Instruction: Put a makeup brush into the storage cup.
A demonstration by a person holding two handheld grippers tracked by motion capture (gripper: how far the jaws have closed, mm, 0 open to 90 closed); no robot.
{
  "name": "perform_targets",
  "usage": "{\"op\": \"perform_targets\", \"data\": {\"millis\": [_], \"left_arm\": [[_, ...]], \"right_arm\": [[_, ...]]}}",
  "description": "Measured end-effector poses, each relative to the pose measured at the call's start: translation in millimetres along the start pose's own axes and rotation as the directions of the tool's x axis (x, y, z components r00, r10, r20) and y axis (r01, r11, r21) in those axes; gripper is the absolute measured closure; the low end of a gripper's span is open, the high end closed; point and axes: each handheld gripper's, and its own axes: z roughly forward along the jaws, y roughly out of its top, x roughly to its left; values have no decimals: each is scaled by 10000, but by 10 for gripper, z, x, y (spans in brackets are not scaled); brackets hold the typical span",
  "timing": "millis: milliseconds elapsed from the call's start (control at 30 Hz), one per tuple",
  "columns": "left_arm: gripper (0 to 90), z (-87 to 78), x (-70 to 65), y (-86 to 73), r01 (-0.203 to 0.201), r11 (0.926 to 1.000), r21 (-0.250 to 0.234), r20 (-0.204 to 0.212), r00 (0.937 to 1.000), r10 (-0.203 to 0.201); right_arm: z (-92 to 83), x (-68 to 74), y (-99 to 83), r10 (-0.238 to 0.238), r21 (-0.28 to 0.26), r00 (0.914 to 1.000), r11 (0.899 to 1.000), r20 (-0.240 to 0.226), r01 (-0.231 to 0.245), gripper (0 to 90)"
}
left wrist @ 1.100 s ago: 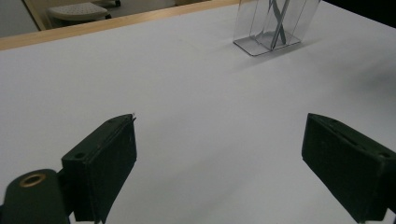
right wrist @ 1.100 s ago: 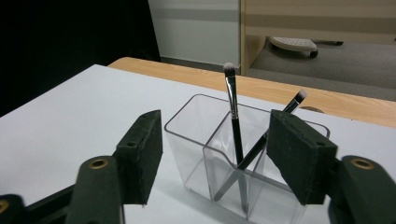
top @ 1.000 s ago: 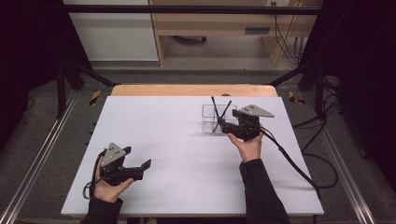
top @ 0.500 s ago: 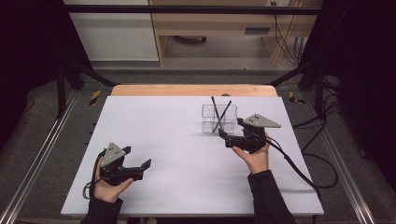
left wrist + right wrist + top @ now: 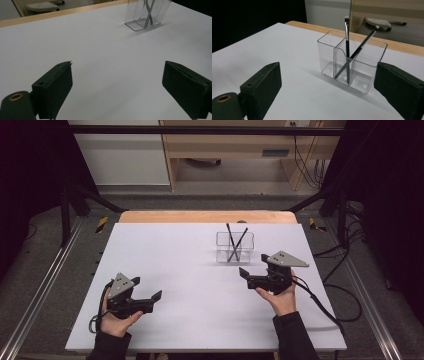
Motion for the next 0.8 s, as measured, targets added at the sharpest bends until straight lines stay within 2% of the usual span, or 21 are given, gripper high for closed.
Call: {"op": "perform_targets", "data": {"millis": [333, 800], "left_arm": [[84, 5, -1, -7, -3, 10000, 16, 12, 10000, 3], [84, 6, 13, -20, 83, 10000, -48, 25, 10000, -83]], "right_arm": [[-174, -27, -135, -29, 5, 10000, 10000, -78, 29, 73], [-323, -129, -324, 190, 189, 9997, 9996, 170, -193, 67]]}}
